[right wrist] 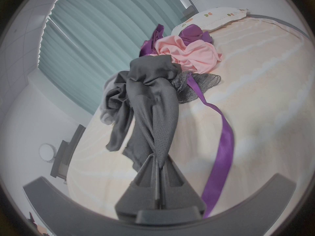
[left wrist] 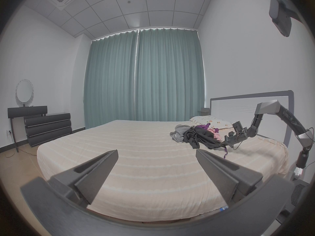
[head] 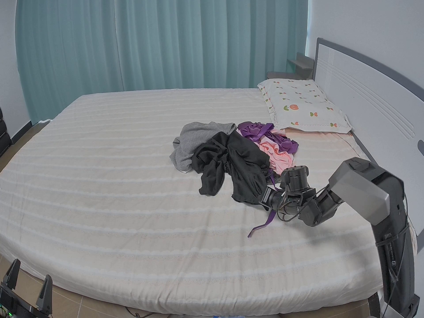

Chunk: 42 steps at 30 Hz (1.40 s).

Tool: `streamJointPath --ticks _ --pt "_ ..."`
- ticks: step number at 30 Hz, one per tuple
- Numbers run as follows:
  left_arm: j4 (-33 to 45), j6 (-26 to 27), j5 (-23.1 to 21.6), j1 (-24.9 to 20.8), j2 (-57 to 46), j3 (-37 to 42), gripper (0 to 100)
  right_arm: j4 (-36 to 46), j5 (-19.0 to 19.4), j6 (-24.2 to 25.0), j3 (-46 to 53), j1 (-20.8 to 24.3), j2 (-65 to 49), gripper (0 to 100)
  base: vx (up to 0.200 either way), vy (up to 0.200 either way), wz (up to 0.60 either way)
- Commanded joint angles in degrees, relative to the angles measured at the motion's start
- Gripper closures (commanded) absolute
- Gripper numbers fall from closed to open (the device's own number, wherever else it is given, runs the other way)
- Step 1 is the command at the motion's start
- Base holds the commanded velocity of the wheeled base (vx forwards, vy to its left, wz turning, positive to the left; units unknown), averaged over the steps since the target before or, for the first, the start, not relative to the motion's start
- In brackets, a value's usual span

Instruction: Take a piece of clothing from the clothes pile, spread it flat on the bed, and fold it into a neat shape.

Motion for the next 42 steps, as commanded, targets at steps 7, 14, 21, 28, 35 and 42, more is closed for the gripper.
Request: streamJointPath --ticks 7,14,21,28,35,42 --pt "0.0 0.0 0.0 0.1 -1.0 1.0 0 -26.4 5.1 3.5 39.7 3.2 -31.1 100 0.000 0.000 0.00" --pt "0.0 0.0 0.0 0.0 -1.0 1.0 0 -31.3 4.9 2.9 49.7 6.4 -43.8 100 0.000 0.000 0.00" --pt "0.0 0.2 -0.1 0.1 -1.0 1.0 0 -30.7 4.9 1.8 50.9 7.5 -52.5 100 0.000 0.000 0.00" --pt "0.0 0.2 -0.9 0.0 -1.0 1.0 0 -30.7 5.1 -1.7 49.4 11.2 -57.6 100 0.000 0.000 0.00" --pt "-0.4 0.2 -3.0 0.1 -1.0 1.0 0 -29.9 5.1 -4.2 44.7 13.4 -61.3 100 0.000 0.000 0.00" --pt "-4.8 -11.8 -7.4 -1.2 15.2 -14.8 0 -27.3 5.8 -4.3 42.9 13.8 -63.4 100 0.000 0.000 0.00"
